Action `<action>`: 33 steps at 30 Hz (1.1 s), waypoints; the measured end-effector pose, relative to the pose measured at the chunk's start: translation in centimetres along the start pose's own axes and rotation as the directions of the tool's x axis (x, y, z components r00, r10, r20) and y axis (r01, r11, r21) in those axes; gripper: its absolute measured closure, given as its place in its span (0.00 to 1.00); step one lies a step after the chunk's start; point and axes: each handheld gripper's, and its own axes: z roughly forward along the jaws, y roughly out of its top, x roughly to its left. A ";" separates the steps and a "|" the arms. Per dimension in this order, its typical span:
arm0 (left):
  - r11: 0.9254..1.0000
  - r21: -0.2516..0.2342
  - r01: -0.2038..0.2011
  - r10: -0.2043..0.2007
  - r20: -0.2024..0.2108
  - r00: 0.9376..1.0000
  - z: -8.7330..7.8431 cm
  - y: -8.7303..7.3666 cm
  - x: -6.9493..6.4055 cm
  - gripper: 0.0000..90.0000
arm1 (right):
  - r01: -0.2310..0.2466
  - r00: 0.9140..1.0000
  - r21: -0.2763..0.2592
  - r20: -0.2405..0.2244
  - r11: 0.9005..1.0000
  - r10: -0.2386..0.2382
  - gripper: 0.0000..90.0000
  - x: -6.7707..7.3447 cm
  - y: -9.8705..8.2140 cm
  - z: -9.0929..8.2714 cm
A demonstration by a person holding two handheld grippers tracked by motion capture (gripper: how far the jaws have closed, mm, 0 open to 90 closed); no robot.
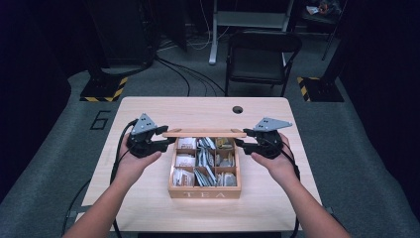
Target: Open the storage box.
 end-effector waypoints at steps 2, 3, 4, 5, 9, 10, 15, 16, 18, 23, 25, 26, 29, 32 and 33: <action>1.000 0.000 0.005 -0.005 -0.001 1.000 0.1 0.2 0.2 0.56 | 0.000 1.000 -0.007 0.003 1.000 0.000 0.54 -0.1 0.0 0.1; 1.000 -0.002 0.011 -0.011 -0.002 1.000 0.1 0.3 0.2 0.56 | -0.005 1.000 -0.021 0.010 1.000 0.005 0.54 -0.4 0.3 0.3; 1.000 0.000 0.013 -0.013 0.000 1.000 0.1 0.5 0.3 0.56 | -0.010 1.000 -0.028 0.009 1.000 0.011 0.56 -0.4 0.3 0.4; 1.000 0.000 0.013 -0.013 0.000 1.000 0.1 0.5 0.3 0.56 | -0.010 1.000 -0.028 0.009 1.000 0.011 0.56 -0.4 0.3 0.4; 0.999 -0.020 0.034 -0.035 -0.005 0.999 0.3 0.6 0.6 0.56 | -0.008 1.000 -0.046 0.027 0.999 0.009 0.59 -0.6 0.8 1.0; 0.999 -0.013 0.029 -0.029 -0.025 0.999 0.5 0.6 0.6 0.58 | -0.013 0.999 -0.043 0.032 0.999 0.015 0.59 -0.5 0.9 1.0; 0.999 -0.013 0.046 -0.047 -0.041 0.998 0.7 0.6 0.7 0.59 | -0.020 0.999 -0.037 0.042 0.999 0.022 0.60 -0.6 1.2 1.2; 0.999 -0.011 0.049 -0.050 -0.057 0.997 0.9 0.6 0.7 0.59 | -0.024 0.998 -0.042 0.049 0.999 0.026 0.60 -0.7 1.3 1.3; 0.999 -0.013 0.052 -0.053 -0.062 0.997 1.1 0.6 0.7 0.60 | -0.028 0.998 -0.043 0.050 0.999 0.030 0.60 -0.7 1.4 1.3; 0.999 -0.017 0.048 -0.050 -0.074 0.996 1.4 0.7 0.9 0.64 | -0.045 0.997 -0.051 0.054 0.998 0.048 0.60 -1.0 1.5 1.6; 0.999 -0.021 0.050 -0.051 -0.078 0.996 1.5 0.7 1.0 0.64 | -0.058 0.997 -0.054 0.050 0.997 0.061 0.60 -1.1 1.6 1.7; 0.999 -0.022 0.045 -0.047 -0.079 0.996 1.5 0.7 1.1 0.64 | -0.054 0.997 -0.055 0.051 0.997 0.057 0.60 -1.2 1.6 1.7; 0.999 -0.025 0.034 -0.036 -0.087 0.996 1.6 0.7 1.1 0.65 | -0.057 0.997 -0.061 0.054 0.996 0.060 0.60 -1.3 1.6 1.9; 0.999 -0.017 0.028 -0.029 -0.086 0.996 1.6 0.7 1.1 0.66 | -0.051 0.997 -0.060 0.057 0.997 0.054 0.60 -1.4 1.6 2.0; 1.000 -0.008 0.025 -0.026 -0.087 0.996 1.6 0.7 1.1 0.66 | -0.051 0.997 -0.059 0.055 0.997 0.054 0.60 -1.4 1.6 2.0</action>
